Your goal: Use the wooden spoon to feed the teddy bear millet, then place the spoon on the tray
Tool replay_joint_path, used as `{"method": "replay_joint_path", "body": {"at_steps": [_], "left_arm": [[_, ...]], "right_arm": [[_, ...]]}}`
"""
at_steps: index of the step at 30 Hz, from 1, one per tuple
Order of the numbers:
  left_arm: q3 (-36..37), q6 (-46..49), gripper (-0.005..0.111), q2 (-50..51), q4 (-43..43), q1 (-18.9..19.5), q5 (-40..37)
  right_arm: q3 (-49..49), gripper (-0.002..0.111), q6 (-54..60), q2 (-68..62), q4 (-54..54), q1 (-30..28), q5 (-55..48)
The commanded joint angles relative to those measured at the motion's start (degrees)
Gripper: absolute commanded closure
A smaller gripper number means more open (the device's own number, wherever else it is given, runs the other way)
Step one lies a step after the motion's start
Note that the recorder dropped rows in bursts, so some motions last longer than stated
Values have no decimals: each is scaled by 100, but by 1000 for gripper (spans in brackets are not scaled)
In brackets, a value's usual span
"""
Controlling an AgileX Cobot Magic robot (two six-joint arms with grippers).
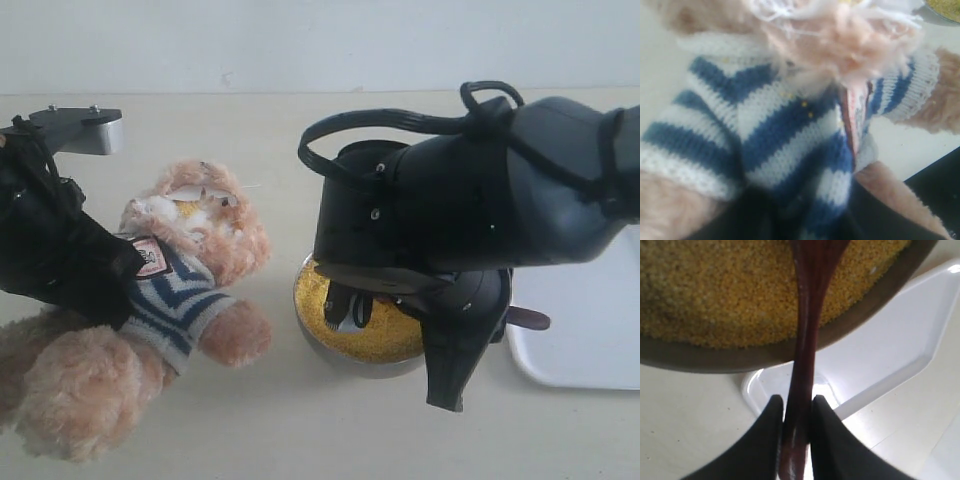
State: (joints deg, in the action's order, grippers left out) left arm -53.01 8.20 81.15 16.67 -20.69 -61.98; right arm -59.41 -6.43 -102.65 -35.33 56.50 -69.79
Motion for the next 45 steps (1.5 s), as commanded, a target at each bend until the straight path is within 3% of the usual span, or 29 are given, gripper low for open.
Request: {"method": "replay_joint_path", "body": {"at_steps": [1,38,45], "left_arm": [[-34,-46,103,-17,23,7,5],[-34,-46,103,-17,23,7,-69],[-34,-46,103,-17,23,7,-80]], "right_arm": [[0,109,64,65,134,16,-17],[-483,109,324,151,910,-16,-17],[-483,109,424,269,1341,-549,-17]]}}
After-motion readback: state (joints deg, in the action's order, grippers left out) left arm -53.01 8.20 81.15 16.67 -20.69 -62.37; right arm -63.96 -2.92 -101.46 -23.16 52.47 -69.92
